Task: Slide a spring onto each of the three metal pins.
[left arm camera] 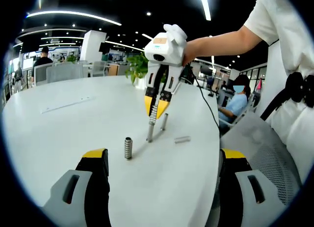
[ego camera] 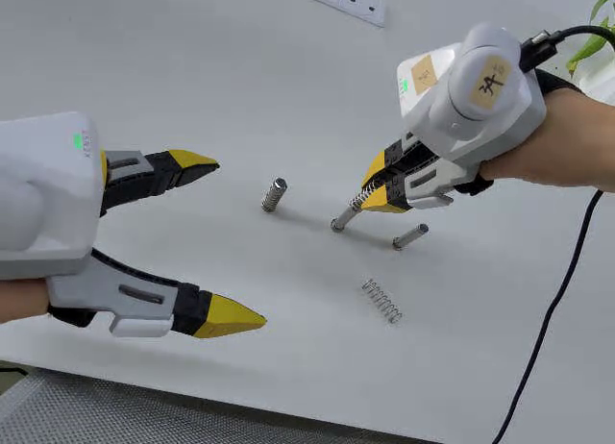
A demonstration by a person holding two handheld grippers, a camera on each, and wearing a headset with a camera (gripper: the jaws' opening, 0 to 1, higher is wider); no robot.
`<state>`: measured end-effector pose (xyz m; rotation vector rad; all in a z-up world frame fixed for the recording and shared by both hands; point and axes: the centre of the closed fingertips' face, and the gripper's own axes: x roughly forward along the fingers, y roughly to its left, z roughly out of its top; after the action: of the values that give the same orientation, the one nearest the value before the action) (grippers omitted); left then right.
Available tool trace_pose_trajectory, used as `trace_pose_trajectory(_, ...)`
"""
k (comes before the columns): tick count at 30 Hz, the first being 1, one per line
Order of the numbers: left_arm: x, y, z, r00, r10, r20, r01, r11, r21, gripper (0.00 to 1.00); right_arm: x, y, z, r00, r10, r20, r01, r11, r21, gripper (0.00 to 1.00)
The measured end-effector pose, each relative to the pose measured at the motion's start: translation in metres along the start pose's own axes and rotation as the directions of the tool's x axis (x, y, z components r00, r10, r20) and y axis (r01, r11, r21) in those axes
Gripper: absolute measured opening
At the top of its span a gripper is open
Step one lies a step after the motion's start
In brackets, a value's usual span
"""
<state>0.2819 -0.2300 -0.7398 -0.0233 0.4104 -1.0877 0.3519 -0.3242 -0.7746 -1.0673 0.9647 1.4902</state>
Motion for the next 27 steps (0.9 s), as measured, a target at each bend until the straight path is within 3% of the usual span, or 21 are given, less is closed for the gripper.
trace_pose_trajectory(27, 0.002, 0.001, -0.002, 1.0000, -0.007, -0.006, 0.007, 1.000, -0.003, 0.91, 0.012, 0.004, -0.002, 0.9998, 0.007, -0.020, -0.008, 1.000, -0.019, 0.07)
